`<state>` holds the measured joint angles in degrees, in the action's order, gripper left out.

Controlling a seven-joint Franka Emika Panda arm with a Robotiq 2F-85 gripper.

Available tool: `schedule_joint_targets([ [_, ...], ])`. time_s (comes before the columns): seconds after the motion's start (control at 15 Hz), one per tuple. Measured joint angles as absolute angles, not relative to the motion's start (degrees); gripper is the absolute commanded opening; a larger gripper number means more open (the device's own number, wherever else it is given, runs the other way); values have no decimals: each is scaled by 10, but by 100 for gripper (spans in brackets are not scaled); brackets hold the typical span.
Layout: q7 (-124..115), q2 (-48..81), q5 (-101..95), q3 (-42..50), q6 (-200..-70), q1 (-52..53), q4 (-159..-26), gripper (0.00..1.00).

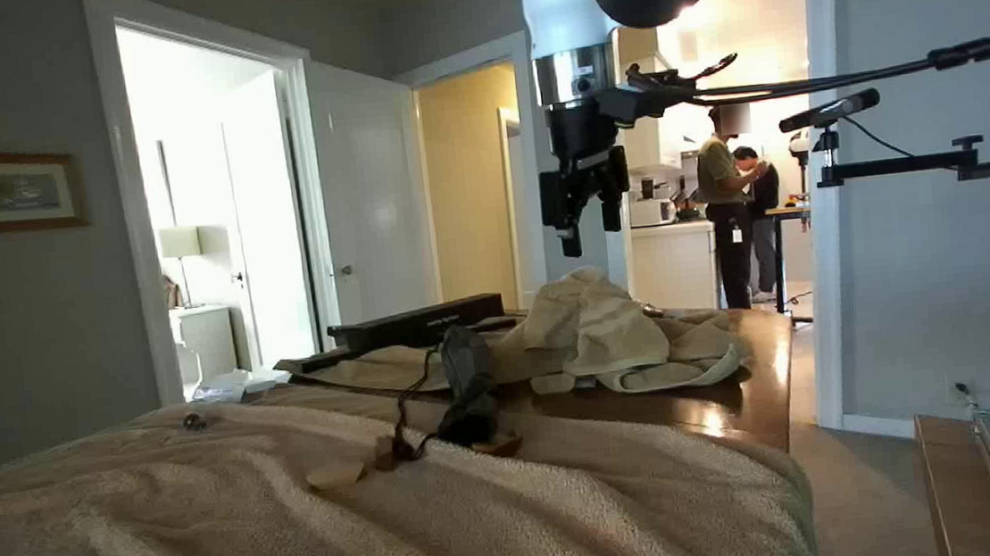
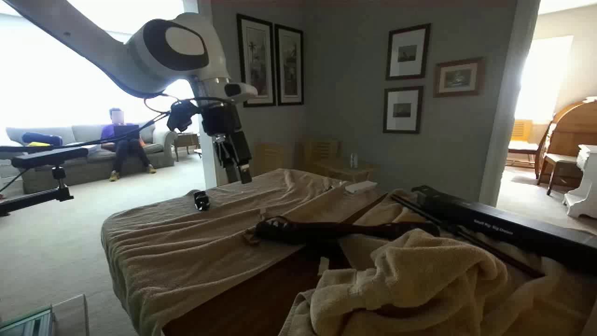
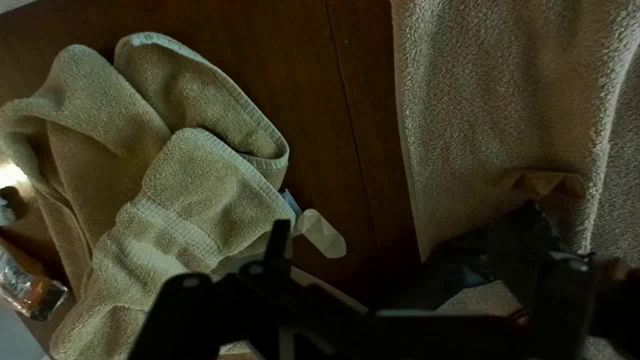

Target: Move the wooden block to the right.

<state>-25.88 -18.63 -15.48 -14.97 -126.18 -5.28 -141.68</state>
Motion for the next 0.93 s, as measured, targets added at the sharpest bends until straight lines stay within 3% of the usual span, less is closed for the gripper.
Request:
schedule_joint_targets([
  [0.93, -311, -158, -152, -147, -1261, -37, -1414, 100],
])
